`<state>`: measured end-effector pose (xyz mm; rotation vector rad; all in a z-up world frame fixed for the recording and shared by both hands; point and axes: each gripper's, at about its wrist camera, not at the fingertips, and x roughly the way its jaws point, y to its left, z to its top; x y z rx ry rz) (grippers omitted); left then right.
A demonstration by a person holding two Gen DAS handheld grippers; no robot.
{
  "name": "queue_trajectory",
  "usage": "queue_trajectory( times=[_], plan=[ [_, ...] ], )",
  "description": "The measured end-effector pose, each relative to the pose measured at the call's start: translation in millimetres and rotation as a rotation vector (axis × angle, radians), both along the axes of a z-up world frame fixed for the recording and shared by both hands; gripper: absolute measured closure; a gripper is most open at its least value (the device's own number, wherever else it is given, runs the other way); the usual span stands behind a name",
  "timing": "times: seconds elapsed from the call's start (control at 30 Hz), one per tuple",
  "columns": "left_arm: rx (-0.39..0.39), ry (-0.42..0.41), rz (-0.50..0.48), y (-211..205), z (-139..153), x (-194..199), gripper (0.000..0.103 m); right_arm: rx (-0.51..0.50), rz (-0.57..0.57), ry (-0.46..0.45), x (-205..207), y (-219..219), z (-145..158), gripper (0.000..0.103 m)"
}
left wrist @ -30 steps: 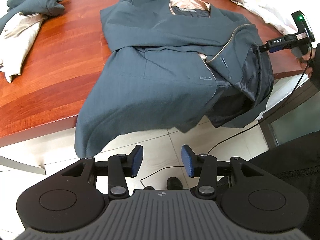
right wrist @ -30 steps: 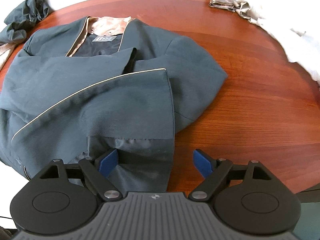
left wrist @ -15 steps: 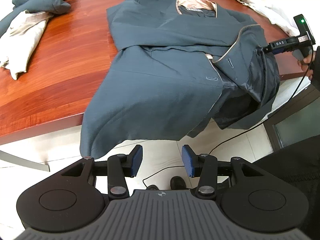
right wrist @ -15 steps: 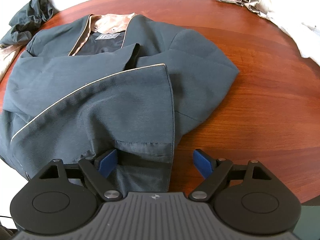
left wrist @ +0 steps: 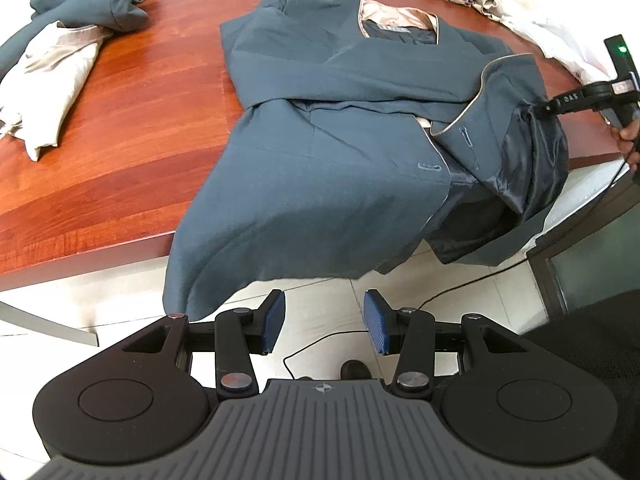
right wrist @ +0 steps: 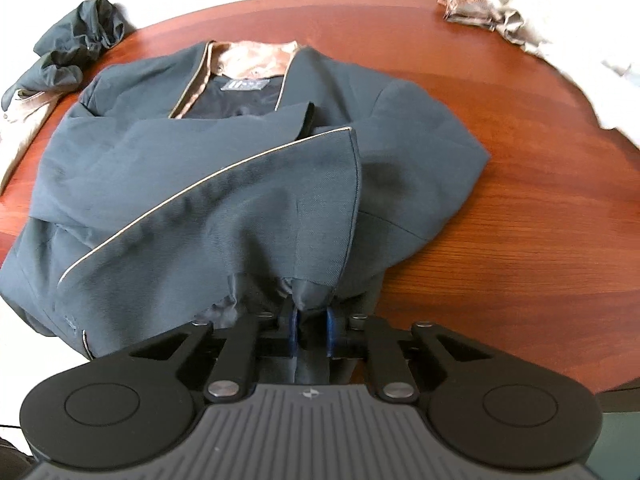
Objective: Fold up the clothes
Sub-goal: 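Grasp the jacket hem with the right tool, pull it flat, release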
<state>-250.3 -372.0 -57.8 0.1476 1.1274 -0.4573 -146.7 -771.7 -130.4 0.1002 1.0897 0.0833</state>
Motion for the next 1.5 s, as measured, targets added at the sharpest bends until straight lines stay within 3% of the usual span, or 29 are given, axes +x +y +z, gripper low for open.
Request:
queue_trajectory(
  times=[0.3, 0.47, 0.67, 0.97, 1.27, 1.5],
  plan=[
    [-0.029, -0.012, -0.054, -6.9, -3.3, 12.7, 0.056, 0.050, 0.069, -0.065, -49.4, 33.2, 41.4, 0.095],
    [-0.036, -0.018, -0.094, -12.4, -7.2, 20.8, 0.056, 0.062, 0.184, -0.057, -82.4, 71.9, 52.3, 0.095],
    [-0.034, -0.025, -0.134, -17.4, -10.3, 29.1, 0.056, 0.079, 0.245, -0.001, -110.9, 105.7, 46.4, 0.094],
    [-0.022, -0.015, -0.192, -23.2, -12.8, 34.6, 0.056, 0.083, 0.364, 0.136, -145.4, 147.6, 12.8, 0.091],
    [-0.008, 0.001, -0.254, -32.1, -16.8, 34.8, 0.056, 0.112, 0.358, 0.198, -170.3, 154.3, -2.7, 0.087],
    [-0.004, 0.001, -0.289, -39.9, -19.4, 37.1, 0.056, 0.075, 0.282, 0.172, -177.0, 141.3, 5.7, 0.086]
  ],
)
